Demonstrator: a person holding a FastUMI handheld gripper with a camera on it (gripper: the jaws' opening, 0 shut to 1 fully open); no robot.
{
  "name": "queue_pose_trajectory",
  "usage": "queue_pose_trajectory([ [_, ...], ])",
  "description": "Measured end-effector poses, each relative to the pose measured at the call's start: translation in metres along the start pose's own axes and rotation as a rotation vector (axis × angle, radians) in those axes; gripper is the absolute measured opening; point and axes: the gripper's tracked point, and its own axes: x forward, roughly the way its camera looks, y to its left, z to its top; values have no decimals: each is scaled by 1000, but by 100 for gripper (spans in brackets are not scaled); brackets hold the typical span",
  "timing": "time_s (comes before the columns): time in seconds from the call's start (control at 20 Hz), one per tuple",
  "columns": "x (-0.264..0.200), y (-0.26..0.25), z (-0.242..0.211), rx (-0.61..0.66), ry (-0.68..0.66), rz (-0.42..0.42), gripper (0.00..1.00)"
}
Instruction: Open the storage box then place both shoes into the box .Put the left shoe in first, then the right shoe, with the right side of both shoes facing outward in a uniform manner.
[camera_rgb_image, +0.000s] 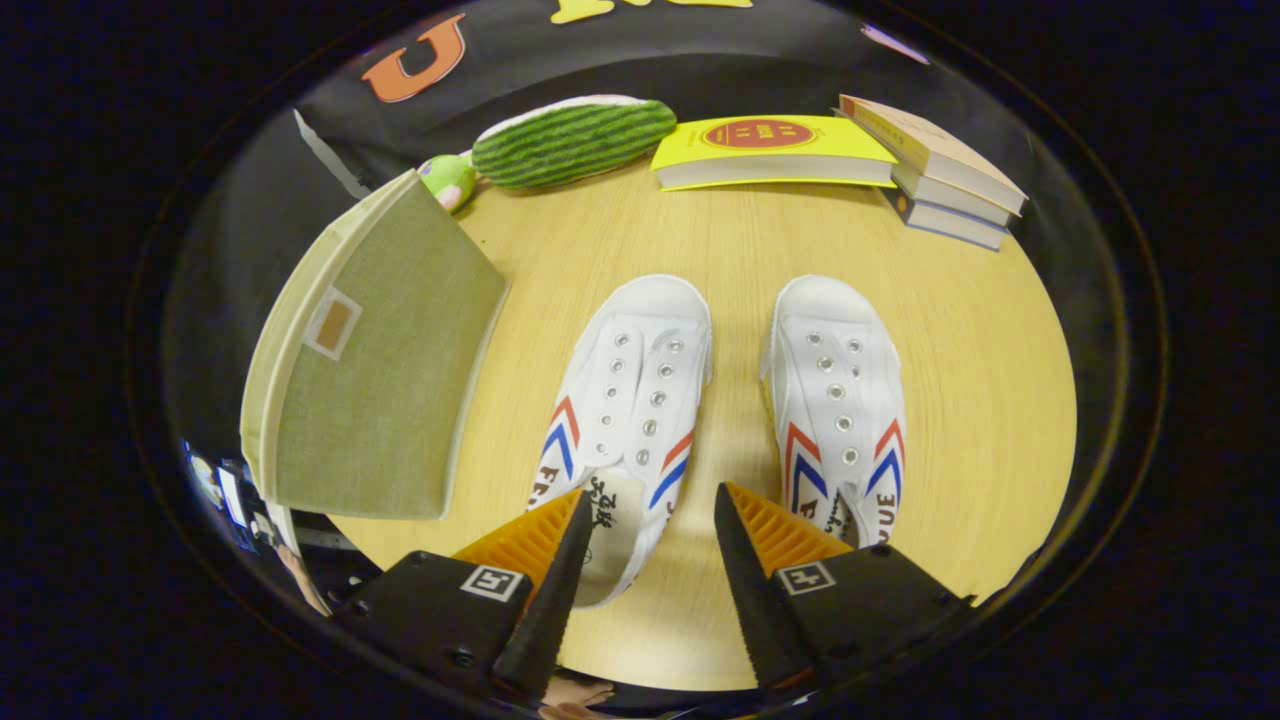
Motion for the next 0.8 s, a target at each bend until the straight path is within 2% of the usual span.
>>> queue_pose_trajectory([
  [0.05, 9, 0, -2, -9, 17, -2, 71],
  [0.2, 25, 7, 6, 37, 26, 27, 26],
  [0.25, 26, 6, 9, 52, -3, 29, 23],
  [0.3, 23, 6, 10, 84, -18, 38, 8],
  [0.5, 13, 19, 10, 216, -36, 178, 5],
  [0.6, 4, 26, 15, 271, -30, 205, 5],
  [0.8, -17, 19, 39, 261, -117, 231, 6],
])
